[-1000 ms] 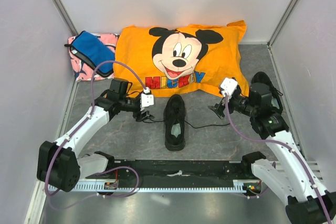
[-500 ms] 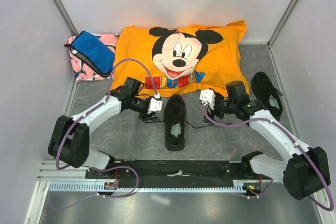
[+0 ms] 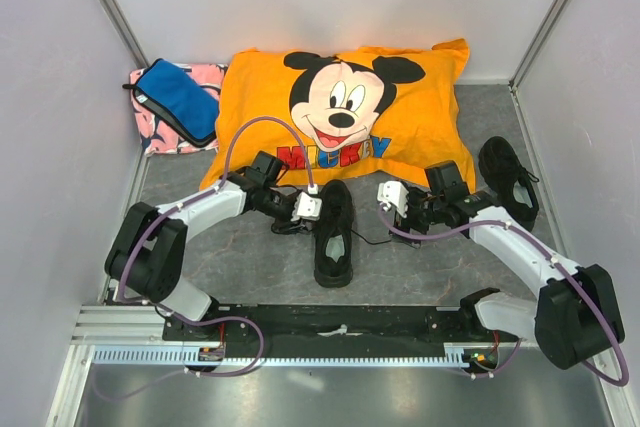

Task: Tie the shoes

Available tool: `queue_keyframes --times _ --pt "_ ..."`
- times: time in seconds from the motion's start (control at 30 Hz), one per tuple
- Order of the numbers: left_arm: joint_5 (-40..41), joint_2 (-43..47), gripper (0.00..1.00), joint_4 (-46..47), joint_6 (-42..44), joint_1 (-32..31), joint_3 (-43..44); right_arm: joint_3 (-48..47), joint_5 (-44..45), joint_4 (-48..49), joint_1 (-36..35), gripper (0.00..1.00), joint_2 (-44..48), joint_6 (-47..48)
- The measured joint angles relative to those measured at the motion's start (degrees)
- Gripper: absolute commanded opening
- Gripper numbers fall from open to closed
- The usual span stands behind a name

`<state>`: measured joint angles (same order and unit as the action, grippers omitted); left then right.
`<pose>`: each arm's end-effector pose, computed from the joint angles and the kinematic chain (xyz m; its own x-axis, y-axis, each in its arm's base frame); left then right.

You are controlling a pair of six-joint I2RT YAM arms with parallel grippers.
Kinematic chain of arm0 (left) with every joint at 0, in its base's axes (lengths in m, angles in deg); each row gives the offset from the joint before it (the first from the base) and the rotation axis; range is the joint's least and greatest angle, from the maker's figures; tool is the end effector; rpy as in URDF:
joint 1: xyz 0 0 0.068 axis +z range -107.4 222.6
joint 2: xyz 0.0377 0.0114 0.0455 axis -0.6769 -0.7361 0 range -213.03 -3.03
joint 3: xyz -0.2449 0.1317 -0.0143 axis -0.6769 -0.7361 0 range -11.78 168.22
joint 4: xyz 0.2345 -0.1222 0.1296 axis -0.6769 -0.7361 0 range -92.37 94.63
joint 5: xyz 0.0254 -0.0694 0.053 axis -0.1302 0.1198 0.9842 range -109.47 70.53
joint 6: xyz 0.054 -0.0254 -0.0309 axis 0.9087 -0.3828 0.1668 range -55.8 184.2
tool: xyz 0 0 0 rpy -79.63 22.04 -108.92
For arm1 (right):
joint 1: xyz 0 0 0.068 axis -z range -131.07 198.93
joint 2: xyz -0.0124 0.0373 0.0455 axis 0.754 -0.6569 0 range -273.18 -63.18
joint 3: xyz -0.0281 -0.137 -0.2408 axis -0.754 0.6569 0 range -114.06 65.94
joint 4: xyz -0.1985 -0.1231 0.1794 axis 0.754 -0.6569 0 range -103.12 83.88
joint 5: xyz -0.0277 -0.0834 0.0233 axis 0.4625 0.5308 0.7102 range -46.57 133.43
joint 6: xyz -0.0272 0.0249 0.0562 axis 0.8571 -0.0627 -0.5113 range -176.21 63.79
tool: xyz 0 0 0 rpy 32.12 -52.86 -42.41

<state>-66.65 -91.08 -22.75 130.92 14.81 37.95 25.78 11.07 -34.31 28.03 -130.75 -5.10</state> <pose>0.2587 -0.1809 0.1560 0.2179 0.5910 -0.7767 0.9714 -0.2083 0.1139 0.2332 0.1198 0.1889 -0.0293 -0.7151 -0.6984 -0.9665 0.1984 -0.1626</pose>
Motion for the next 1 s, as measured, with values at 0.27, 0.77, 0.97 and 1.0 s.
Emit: queue_keyframes --times 0.27,0.77,0.97,1.0 --pt "0.7 -0.7 0.38 0.5 -0.4 -1.1 0.5 0.1 1.0 -0.2 0.0 0.88 -1.6 0.6" --pt "2.0 -0.9 0.02 1.0 -5.3 -1.8 1.3 0.2 2.8 -0.4 0.0 0.79 -1.8 1.2" --pt "-0.1 5.9 0.02 4.2 -15.5 1.0 -0.5 1.2 3.8 -1.0 0.0 0.76 -1.7 1.4" --pt "-0.7 7.2 0.02 5.8 -18.2 1.3 -1.1 1.4 4.2 -1.1 0.0 0.76 -1.7 1.4"
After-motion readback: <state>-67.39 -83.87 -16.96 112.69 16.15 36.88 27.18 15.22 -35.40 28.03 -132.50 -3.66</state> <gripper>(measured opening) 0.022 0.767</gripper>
